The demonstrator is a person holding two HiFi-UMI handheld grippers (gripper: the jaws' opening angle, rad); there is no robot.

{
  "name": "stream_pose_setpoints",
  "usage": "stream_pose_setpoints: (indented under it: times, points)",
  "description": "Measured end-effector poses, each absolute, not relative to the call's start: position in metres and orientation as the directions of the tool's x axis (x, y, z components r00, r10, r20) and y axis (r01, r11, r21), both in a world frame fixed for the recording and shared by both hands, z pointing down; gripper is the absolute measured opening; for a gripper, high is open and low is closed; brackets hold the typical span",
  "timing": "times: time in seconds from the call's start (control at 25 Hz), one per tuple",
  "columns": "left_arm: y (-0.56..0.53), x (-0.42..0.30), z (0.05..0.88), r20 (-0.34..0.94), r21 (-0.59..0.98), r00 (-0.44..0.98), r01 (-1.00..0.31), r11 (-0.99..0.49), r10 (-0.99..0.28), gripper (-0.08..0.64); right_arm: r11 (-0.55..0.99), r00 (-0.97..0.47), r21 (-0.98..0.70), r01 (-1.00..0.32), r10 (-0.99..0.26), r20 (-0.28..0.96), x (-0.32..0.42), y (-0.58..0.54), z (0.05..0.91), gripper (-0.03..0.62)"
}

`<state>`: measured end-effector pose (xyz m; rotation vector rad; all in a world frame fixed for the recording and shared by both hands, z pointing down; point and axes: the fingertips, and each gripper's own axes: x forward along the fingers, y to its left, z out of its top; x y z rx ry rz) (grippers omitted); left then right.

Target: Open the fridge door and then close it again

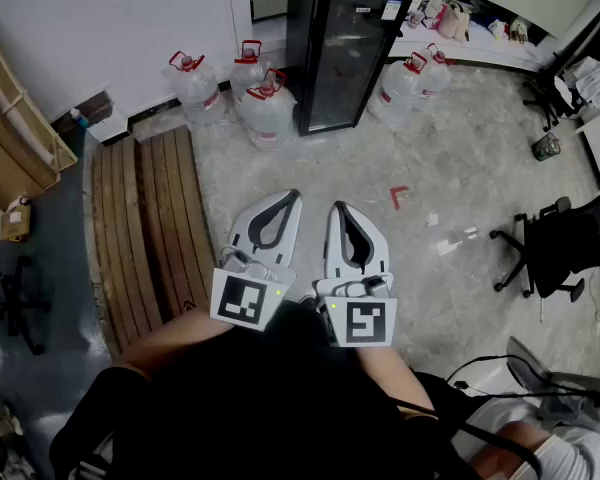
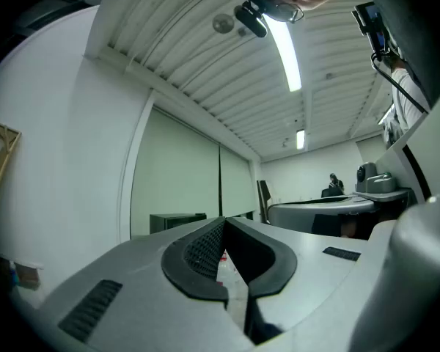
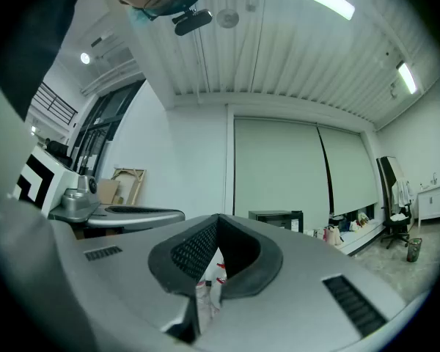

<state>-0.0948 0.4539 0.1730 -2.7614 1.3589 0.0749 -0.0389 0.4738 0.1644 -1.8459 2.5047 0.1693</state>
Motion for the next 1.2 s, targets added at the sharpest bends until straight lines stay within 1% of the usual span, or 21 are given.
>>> stream_pose_setpoints:
  times: [0.2,0.36,0.52,0.64,0.96,1.2]
  points:
    - [0.460,-0.082,0.175,-0.069,-0.075,0.614,-0.789,-0.609,-0.787,0.008,0.300,-0.304,0.055,-0.952,-0.950,-0.071,-0.024,0.479,0.172,0.015]
    - [0.457,-0.072,0.176,-0.054,-0.048,0.618,-0.786,-0.616,-0.784,0.006,0.286,-0.292,0.082,-0.955,-0.954,-0.071,-0.013,0.479,0.169,0.015]
    - [0.451,-0.064,0.173,-0.060,-0.066,0.612,-0.791,-0.608,-0.789,0.007,0.308,-0.314,0.076,-0.948,-0.947,-0.076,-0.010,0.473,0.171,0.015]
    - [0.445,-0.053,0.179,-0.038,-0.055,0.599,-0.801,-0.597,-0.800,0.006,0.319,-0.325,0.084,-0.944,-0.943,-0.071,0.002,0.467,0.173,0.015]
    - [0.407,-0.030,0.204,0.003,-0.034,0.556,-0.831,-0.556,-0.831,0.006,0.336,-0.340,0.068,-0.939,-0.939,-0.049,0.040,0.435,0.203,0.015]
    - [0.359,-0.017,0.216,0.016,-0.034,0.561,-0.827,-0.561,-0.827,0.006,0.347,-0.348,0.050,-0.937,-0.937,-0.024,0.049,0.380,0.209,0.015]
